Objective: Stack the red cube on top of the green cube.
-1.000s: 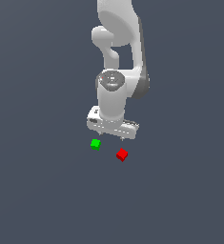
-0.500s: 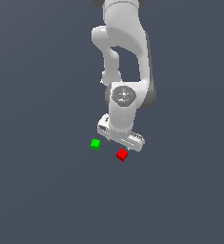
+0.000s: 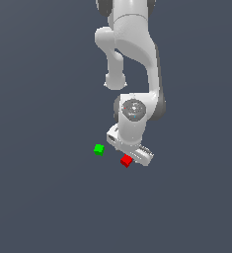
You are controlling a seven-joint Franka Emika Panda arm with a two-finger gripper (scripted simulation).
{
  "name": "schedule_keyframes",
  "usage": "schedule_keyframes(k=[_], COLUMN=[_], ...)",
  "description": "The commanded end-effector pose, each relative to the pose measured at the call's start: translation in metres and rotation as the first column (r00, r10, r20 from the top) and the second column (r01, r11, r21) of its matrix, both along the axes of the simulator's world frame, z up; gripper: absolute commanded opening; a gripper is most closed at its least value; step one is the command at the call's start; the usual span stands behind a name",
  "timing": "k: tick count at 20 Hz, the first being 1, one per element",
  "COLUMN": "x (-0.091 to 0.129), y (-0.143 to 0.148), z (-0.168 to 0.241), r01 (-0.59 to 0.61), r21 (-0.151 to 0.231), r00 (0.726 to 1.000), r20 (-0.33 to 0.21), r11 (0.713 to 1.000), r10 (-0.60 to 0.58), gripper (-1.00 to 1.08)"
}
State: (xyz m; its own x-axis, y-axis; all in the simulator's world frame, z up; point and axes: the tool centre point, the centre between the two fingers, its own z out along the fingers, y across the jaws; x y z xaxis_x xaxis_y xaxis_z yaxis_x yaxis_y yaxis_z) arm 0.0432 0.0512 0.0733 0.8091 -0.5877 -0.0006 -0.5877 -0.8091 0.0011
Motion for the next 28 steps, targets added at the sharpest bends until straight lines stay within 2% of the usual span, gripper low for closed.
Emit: schedule_keyframes(k=[1, 12, 21, 27, 28], x=[0.003, 0.004, 0.003, 0.004, 0.004], y=[0.002, 0.002, 0.002, 0.002, 0.002], z=[-0.003, -0.007, -0.046, -0.053, -0.053], r01=[0.019, 0.024, 0.025, 0.025, 0.025], r21=[0.0, 0.001, 0.001, 0.001, 0.001], r00=[1.0, 1.0, 1.0, 1.0, 1.0], r20=[0.001, 0.001, 0.001, 0.001, 0.001], r11=[1.0, 1.0, 1.0, 1.0, 1.0], r10=[-0.019, -0.024, -0.025, -0.025, -0.025], gripper=[1.0, 1.0, 1.0, 1.0, -1.0])
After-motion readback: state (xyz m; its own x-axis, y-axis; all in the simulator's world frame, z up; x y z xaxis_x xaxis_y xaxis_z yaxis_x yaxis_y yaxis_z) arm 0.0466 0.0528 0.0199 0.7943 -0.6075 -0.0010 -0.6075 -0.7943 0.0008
